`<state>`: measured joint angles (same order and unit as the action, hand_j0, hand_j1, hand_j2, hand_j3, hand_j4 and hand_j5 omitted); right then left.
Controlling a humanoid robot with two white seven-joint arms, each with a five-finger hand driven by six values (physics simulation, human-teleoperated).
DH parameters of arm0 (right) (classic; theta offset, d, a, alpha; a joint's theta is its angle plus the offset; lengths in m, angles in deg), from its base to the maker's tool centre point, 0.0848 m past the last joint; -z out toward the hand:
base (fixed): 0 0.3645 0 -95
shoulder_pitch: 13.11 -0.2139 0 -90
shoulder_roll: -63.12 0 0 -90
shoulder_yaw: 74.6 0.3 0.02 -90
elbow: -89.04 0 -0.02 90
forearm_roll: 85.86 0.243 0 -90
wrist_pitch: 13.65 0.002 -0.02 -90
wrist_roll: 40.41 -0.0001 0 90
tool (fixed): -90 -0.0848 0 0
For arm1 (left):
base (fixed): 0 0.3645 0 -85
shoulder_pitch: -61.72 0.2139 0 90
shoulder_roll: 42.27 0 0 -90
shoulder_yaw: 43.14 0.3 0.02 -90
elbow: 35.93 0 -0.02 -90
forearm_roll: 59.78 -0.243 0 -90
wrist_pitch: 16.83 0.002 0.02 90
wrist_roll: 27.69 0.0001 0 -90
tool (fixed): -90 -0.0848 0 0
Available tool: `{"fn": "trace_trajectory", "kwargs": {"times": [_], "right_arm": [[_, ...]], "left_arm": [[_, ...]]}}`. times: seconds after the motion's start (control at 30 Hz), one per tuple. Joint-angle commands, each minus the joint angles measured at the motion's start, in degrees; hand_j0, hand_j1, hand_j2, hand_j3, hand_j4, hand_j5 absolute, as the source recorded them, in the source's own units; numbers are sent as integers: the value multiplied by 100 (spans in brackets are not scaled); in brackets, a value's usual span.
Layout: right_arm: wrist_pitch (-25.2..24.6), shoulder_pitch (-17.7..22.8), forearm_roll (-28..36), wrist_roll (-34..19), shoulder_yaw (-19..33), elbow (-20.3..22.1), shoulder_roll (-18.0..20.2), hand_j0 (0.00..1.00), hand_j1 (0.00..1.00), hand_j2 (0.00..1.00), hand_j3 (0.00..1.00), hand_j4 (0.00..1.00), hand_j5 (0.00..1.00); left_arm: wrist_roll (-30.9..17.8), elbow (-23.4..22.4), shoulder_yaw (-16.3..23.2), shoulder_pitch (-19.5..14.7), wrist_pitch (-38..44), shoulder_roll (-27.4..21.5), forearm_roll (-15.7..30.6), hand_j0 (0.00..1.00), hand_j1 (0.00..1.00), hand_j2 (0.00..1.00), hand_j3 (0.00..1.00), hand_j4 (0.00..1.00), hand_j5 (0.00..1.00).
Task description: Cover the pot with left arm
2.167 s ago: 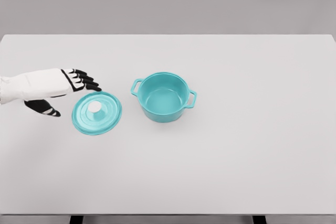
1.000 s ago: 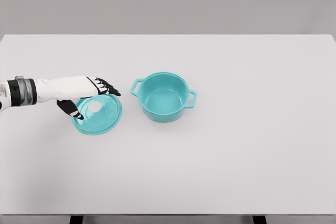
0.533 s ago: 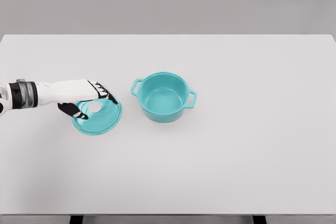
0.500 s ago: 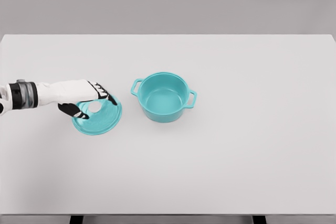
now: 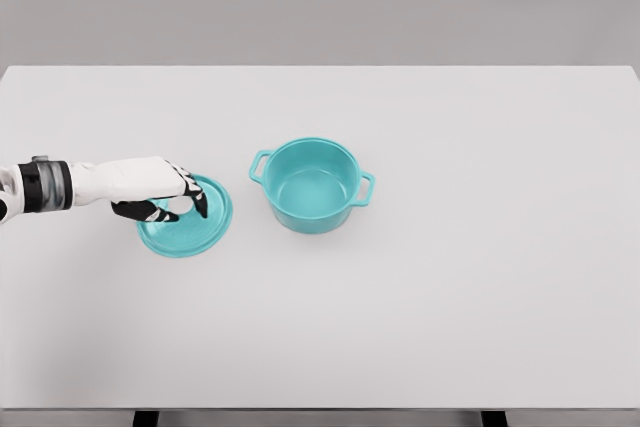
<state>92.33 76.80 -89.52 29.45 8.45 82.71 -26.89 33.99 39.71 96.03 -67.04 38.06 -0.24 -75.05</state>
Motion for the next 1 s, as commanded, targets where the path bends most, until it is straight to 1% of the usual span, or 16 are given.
{"fn": "trace_trajectory", "kwargs": {"times": [0.0, 0.1, 0.17, 0.3, 0.4, 0.5, 0.6, 0.63, 0.67, 0.7, 0.77, 0.8, 0.9, 0.97], "right_arm": [[2, 0, -3, -7, 1, 1, 0, 100, 100, 100, 100, 100, 100], [2, 0, -3, 1, 1, 1, 0, 100, 100, 100, 100, 100, 100], [2, 0, -3, 1, 1, 1, 0, 100, 100, 100, 100, 100, 100], [2, 0, -3, -8, 1, 1, 0, 100, 100, 100, 100, 100, 100], [2, 0, -3, -7, 1, 1, 0, 100, 100, 100, 100, 100, 100], [2, 0, -3, 1, 1, 1, 0, 100, 100, 100, 100, 100, 100], [2, 0, -3, 1, 1, 1, 0, 100, 100, 100, 100, 100, 100], [2, 0, -3, 1, 1, 1, 0, 100, 100, 100, 100, 100, 100], [2, 0, -3, 1, 1, 1, 0, 100, 100, 100, 100, 100, 100], [2, 0, -3, 1, 1, 1, 0, 100, 100, 100, 100, 100, 100], [2, 0, -3, -7, 1, 1, 0, 100, 100, 100, 100, 100, 100], [2, 0, -3, 1, 1, 1, 0, 100, 100, 100, 100, 100, 100], [2, 0, -3, 1, 1, 1, 0, 100, 100, 100, 100, 100, 100], [2, 0, -3, 1, 1, 1, 0, 100, 100, 100, 100, 100, 100]], "left_arm": [[1, -14, -4, 0, 11, -10, 33, 51, 51, 51, 51, 51, 51], [1, -5, -13, 0, 11, -11, 33, 51, 51, 51, 51, 51, 51], [10, 74, -30, -35, 11, -133, 41, 51, 51, 51, 51, 51, 51], [36, 443, -57, -228, 11, -380, 112, 51, 51, 51, 51, 51, 51], [63, 716, -13, -457, 11, -555, 208, 51, 51, 51, 51, 51, 51], [80, 997, -4, -597, 11, -793, 358, 51, 51, 51, 51, 51, 51], [116, 1392, 5, -677, 11, -960, 490, 51, 51, 51, 51, 51, 51], [116, 1428, 14, -712, 11, -960, 498, 51, 51, 51, 51, 51, 51], [124, 1445, 119, -764, 11, -951, 498, 51, 51, 51, 51, 51, 51], [124, 1428, 338, -966, 11, -916, 525, 51, 51, 51, 51, 51, 51], [124, 1428, 620, -1204, 11, -819, 621, 51, 51, 51, 51, 51, 51], [124, 1428, 681, -1239, 11, -758, 613, 51, 51, 51, 51, 51, 51], [124, 1428, 708, -1266, 11, -494, 595, 51, 51, 51, 51, 51, 51], [124, 1428, 796, -1371, 11, -397, 586, 51, 51, 51, 51, 51, 51]]}}
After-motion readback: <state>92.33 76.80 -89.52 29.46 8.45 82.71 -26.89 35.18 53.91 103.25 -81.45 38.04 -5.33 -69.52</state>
